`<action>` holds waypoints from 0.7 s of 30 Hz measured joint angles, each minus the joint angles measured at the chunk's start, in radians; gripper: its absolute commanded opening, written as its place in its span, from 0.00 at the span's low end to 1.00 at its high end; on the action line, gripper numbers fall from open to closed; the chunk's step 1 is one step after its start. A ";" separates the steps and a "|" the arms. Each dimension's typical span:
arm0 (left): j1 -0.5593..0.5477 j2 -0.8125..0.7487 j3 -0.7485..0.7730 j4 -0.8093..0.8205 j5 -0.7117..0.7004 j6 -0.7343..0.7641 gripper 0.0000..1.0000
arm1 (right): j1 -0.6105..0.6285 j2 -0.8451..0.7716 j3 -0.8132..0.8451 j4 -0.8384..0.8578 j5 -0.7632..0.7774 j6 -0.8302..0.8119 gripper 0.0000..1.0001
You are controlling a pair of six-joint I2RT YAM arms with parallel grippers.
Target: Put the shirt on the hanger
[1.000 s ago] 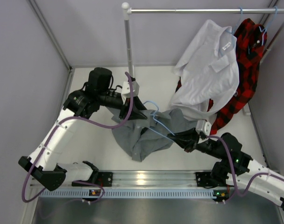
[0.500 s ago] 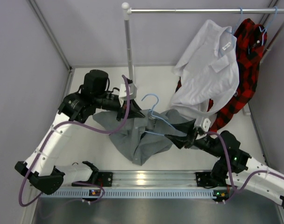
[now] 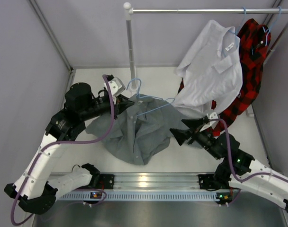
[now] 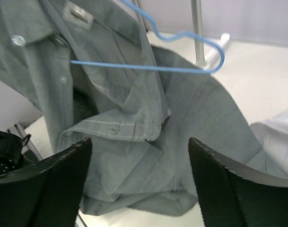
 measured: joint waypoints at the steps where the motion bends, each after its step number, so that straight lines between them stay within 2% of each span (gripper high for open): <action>1: 0.000 -0.010 -0.013 0.014 -0.013 -0.018 0.00 | -0.006 0.029 0.000 0.003 -0.001 0.023 0.69; 4: 0.000 -0.032 -0.047 0.048 -0.021 -0.055 0.00 | -0.054 0.172 0.001 0.009 -0.050 0.092 0.59; 8: 0.000 -0.058 -0.097 0.082 -0.021 -0.085 0.00 | -0.148 0.351 0.006 0.026 -0.167 0.149 0.55; 11: 0.000 -0.071 -0.123 0.102 -0.022 -0.097 0.00 | -0.202 0.410 0.006 0.071 -0.244 0.177 0.52; 17: 0.000 -0.080 -0.143 0.135 -0.026 -0.123 0.00 | -0.245 0.506 0.006 0.273 -0.381 0.212 0.52; 21: 0.000 -0.080 -0.143 0.144 -0.025 -0.135 0.00 | -0.245 0.568 0.006 0.365 -0.429 0.221 0.42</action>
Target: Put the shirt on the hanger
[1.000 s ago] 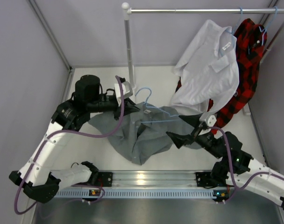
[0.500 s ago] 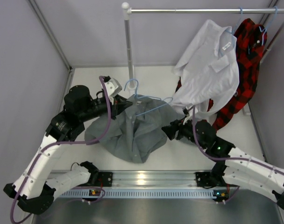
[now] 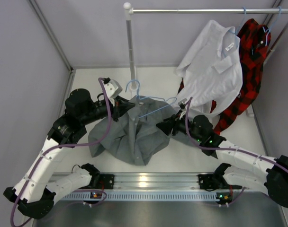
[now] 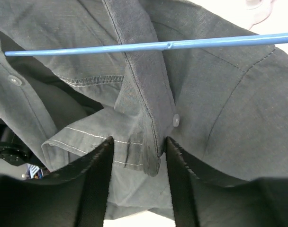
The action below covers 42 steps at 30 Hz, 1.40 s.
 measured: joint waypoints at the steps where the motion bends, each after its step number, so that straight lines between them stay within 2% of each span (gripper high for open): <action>1: 0.000 0.000 0.000 0.001 0.000 -0.001 0.00 | 0.000 0.017 0.000 0.016 -0.006 0.000 0.35; 4: 0.000 0.000 0.000 0.003 -0.003 -0.003 0.00 | 0.000 0.046 0.000 0.031 -0.006 -0.003 0.20; 7: 0.000 0.000 0.000 0.006 -0.021 -0.005 0.00 | 0.000 0.046 0.000 0.040 0.001 -0.003 0.18; 10: 0.000 -0.001 -0.002 0.013 -0.041 -0.009 0.00 | -0.001 0.040 -0.006 0.048 0.011 -0.013 0.00; 17: 0.000 -0.002 -0.007 0.020 -0.045 -0.018 0.00 | -0.048 0.010 -0.026 0.025 0.029 -0.021 0.00; 22: 0.000 -0.047 -0.043 0.025 -0.046 -0.011 0.00 | -0.168 -0.041 0.021 -0.095 0.010 -0.029 0.00; 30: -0.005 -0.103 -0.077 0.027 -0.035 0.007 0.00 | -0.442 -0.014 0.241 -0.241 -0.252 -0.024 0.00; 38: -0.007 -0.095 -0.094 0.037 -0.047 0.028 0.00 | -0.497 -0.003 0.381 -0.474 -0.316 -0.059 0.00; 42: -0.012 -0.095 -0.105 0.044 -0.084 0.039 0.00 | -0.499 -0.016 0.402 -0.526 -0.314 -0.075 0.00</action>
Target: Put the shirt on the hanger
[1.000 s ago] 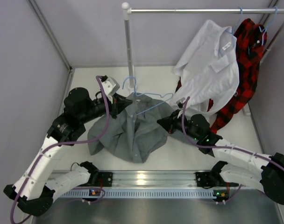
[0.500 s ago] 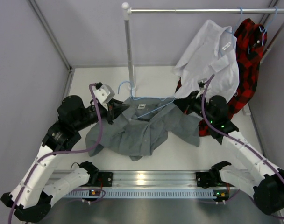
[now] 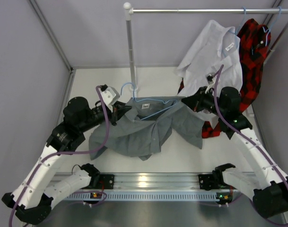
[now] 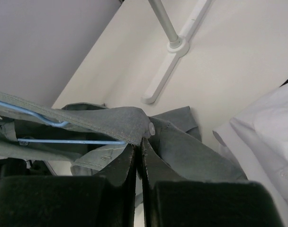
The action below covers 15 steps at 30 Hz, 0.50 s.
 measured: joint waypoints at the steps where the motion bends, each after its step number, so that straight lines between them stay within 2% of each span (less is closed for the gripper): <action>1: -0.002 0.001 -0.002 0.000 -0.006 0.003 0.00 | 0.000 -0.002 0.000 -0.008 -0.001 -0.003 0.00; 7: -0.011 0.024 -0.004 0.000 -0.048 0.019 0.00 | -0.015 -0.018 0.002 -0.013 -0.064 0.000 0.00; 15: -0.011 0.076 0.008 -0.003 -0.103 0.011 0.00 | -0.009 -0.046 0.004 0.103 -0.249 0.133 0.00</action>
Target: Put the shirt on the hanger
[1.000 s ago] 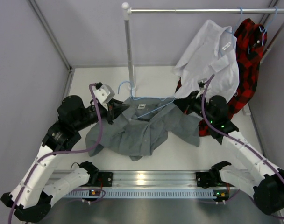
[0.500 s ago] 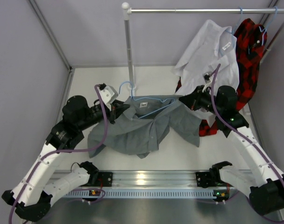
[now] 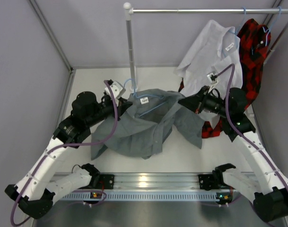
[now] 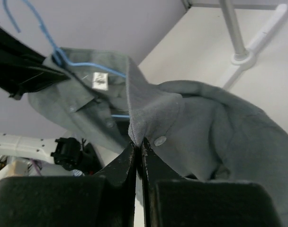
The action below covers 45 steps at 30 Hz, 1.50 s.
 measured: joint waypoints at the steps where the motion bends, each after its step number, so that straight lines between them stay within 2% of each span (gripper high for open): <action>1: 0.000 0.017 0.013 0.000 -0.008 -0.010 0.00 | 0.017 -0.005 0.000 0.013 -0.005 0.019 0.00; 3: 0.000 0.050 0.050 -0.002 -0.006 -0.038 0.00 | 0.076 -0.013 0.001 0.032 0.005 0.042 0.00; 6: 0.000 0.089 0.103 0.015 0.008 -0.106 0.00 | 0.257 -0.022 0.006 0.036 0.080 0.047 0.00; 12: -0.002 0.083 0.145 0.066 -0.011 -0.219 0.00 | 0.578 -0.051 -0.026 0.097 0.314 0.061 0.00; 15: -0.003 0.082 0.167 0.078 0.023 -0.250 0.00 | 0.705 -0.040 -0.028 0.119 0.433 0.040 0.00; 20: -0.003 0.067 0.162 0.122 0.083 -0.299 0.00 | 0.772 0.015 -0.003 0.159 0.503 0.027 0.00; 24: -0.003 0.010 0.165 0.131 0.061 -0.307 0.00 | 0.855 0.103 0.119 0.155 0.554 -0.017 0.00; 29: -0.003 -0.024 0.280 0.114 0.034 -0.263 0.00 | 0.896 0.082 0.150 0.153 0.713 -0.054 0.01; 32: -0.003 -0.070 0.254 0.111 0.028 -0.235 0.00 | 0.896 0.026 0.118 0.130 0.809 -0.058 0.17; 33: -0.003 -0.084 0.235 0.109 0.031 -0.229 0.00 | 0.896 0.014 0.117 0.116 0.831 -0.061 0.29; 35: -0.003 -0.114 0.177 0.103 0.045 -0.223 0.00 | 0.896 0.004 0.117 0.097 0.859 -0.068 0.43; 36: -0.003 -0.120 0.150 0.096 0.058 -0.222 0.00 | 0.896 0.002 0.117 0.083 0.864 -0.071 0.59; 37: -0.003 -0.121 0.126 0.088 0.068 -0.222 0.00 | 0.896 0.001 0.114 0.069 0.870 -0.071 0.66; 40: -0.003 -0.106 0.076 0.056 0.088 -0.221 0.00 | 0.896 -0.037 0.067 0.021 0.872 -0.096 0.68; 42: -0.003 -0.081 0.061 0.040 0.099 -0.214 0.00 | 0.896 -0.097 0.021 -0.036 0.864 -0.112 0.75; 45: -0.003 -0.048 0.054 0.035 0.118 -0.206 0.00 | 0.896 -0.197 -0.008 -0.127 0.859 -0.143 0.79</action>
